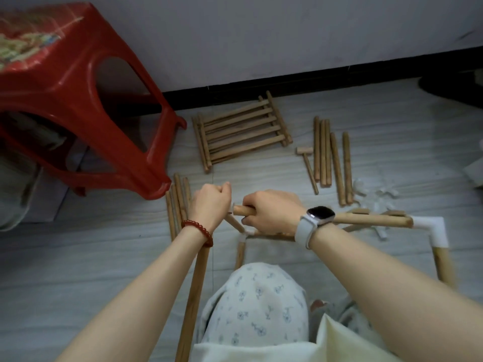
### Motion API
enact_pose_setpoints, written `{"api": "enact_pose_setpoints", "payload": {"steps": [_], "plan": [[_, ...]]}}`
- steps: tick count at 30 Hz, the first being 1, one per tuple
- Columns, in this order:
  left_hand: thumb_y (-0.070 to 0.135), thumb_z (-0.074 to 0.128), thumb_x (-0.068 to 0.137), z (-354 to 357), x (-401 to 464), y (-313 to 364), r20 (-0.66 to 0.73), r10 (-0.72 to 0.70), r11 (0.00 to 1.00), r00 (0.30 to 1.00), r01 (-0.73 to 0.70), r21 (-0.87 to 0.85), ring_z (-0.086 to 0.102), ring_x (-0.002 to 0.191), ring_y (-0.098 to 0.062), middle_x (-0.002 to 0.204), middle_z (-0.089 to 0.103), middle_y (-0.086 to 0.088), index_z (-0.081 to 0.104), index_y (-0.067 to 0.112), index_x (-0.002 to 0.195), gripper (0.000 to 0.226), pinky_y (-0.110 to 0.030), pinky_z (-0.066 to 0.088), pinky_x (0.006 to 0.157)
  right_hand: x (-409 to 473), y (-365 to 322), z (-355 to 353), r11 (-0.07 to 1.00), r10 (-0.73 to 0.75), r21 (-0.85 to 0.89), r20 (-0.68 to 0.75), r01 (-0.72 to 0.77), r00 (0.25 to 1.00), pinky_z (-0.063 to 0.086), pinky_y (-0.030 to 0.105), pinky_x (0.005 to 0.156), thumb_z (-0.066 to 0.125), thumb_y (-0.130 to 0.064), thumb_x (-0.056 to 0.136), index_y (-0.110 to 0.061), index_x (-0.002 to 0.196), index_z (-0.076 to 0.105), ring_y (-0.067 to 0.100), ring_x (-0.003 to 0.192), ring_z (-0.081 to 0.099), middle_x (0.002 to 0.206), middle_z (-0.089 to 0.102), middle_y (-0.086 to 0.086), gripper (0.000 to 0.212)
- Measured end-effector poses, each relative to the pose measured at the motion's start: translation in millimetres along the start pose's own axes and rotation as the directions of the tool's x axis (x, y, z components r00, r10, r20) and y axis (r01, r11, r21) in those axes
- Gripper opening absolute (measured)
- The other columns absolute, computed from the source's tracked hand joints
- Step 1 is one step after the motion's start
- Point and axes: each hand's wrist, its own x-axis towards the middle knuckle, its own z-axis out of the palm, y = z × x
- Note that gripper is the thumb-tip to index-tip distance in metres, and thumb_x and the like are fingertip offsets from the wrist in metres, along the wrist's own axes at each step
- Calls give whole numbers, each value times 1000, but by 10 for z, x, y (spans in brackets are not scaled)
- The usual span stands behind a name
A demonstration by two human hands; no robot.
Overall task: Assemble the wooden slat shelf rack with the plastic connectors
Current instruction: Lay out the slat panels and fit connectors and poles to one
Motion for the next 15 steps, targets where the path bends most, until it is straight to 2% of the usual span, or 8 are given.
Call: {"api": "enact_pose_setpoints", "payload": {"steps": [3, 4, 5, 7, 11, 12, 13, 15], "plan": [[34, 32, 101, 3, -21, 15, -58, 56, 997, 997, -52, 61, 59, 73, -30, 74, 66, -18, 61, 0, 65, 58, -33, 41, 64, -1, -42, 150, 984, -27, -176, -172, -3, 985, 36, 36, 76, 43, -39, 96, -20, 105, 54, 27, 93, 59, 103, 56, 1, 23], [34, 30, 101, 4, -26, 17, -66, 67, 996, 996, -63, 65, 59, 73, -30, 74, 65, -19, 59, 1, 64, 58, -33, 40, 64, 4, -32, 224, 967, -75, -256, -278, 1, 958, 37, 37, 76, 49, -38, 94, -19, 101, 56, 28, 88, 60, 99, 59, 2, 22], [35, 28, 102, 4, -27, 24, -77, 80, 995, 994, -76, 64, 59, 74, -30, 74, 65, -19, 58, 2, 64, 58, -33, 40, 64, 24, -7, 269, 942, -115, -335, -361, -13, 925, 39, 37, 70, 59, -38, 87, -17, 90, 60, 27, 77, 60, 86, 61, 1, 21], [34, 27, 102, 11, -37, 30, -103, 99, 994, 990, -93, 63, 60, 77, -32, 75, 65, -20, 61, 0, 68, 59, -36, 43, 67, 43, 56, 283, 908, -193, -419, -400, 8, 896, 37, 31, 54, 72, -40, 72, -18, 63, 59, 23, 58, 55, 58, 57, -2, 28], [32, 25, 102, 7, -43, 38, -133, 108, 993, 985, -101, 57, 60, 82, -37, 79, 66, -24, 61, -5, 73, 60, -40, 45, 72, 55, 108, 268, 904, -245, -419, -335, 89, 910, 28, 24, 45, 86, -35, 53, -18, 59, 55, 17, 47, 52, 54, 53, -3, 36], [33, 25, 102, 4, -43, 37, -133, 105, 994, 986, -99, 55, 60, 83, -37, 79, 65, -24, 62, -6, 74, 60, -41, 45, 74, 37, 83, 253, 915, -230, -392, -316, 94, 920, 24, 25, 46, 85, -35, 57, -17, 63, 57, 17, 50, 53, 58, 54, -2, 34], [33, 25, 102, 0, -42, 33, -133, 103, 994, 986, -96, 56, 60, 84, -37, 79, 65, -24, 63, -5, 76, 60, -42, 45, 75, 27, 65, 240, 925, -236, -361, -305, 117, 923, 24, 27, 50, 78, -35, 69, -14, 74, 58, 18, 59, 56, 69, 58, 0, 29], [34, 24, 102, 3, -24, 23, -127, 100, 994, 987, -92, 64, 60, 85, -38, 81, 66, -24, 63, -4, 79, 60, -43, 46, 77, 42, 89, 251, 941, -234, -309, -306, 136, 923, 26, 32, 60, 51, -32, 93, -12, 99, 53, 20, 78, 52, 95, 58, 3, 21]]}}
